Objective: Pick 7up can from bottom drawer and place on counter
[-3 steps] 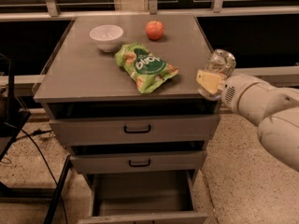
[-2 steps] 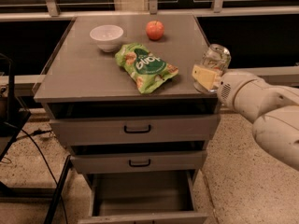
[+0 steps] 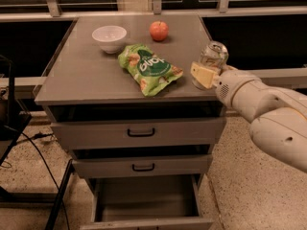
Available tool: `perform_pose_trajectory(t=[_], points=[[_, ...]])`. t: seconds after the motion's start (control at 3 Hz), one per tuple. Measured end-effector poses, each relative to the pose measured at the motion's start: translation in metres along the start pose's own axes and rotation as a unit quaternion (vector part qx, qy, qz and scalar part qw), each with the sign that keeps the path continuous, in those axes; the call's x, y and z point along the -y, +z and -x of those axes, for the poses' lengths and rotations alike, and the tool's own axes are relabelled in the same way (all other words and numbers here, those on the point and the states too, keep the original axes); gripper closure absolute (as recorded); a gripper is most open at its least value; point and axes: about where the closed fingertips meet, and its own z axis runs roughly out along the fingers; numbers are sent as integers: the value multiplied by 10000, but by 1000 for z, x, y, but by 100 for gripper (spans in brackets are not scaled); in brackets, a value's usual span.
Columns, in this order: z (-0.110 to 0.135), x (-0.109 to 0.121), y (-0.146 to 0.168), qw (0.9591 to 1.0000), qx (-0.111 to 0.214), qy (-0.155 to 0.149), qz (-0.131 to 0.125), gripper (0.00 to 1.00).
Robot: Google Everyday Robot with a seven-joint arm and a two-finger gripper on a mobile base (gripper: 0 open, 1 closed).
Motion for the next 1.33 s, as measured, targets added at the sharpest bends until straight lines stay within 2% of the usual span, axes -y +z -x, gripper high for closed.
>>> perform_pose_trajectory(t=[0.67,1.33], points=[[6,3,26,9983,-278,-447,-241,100],[18,-4,42,9944,-423,-941,-225,100]])
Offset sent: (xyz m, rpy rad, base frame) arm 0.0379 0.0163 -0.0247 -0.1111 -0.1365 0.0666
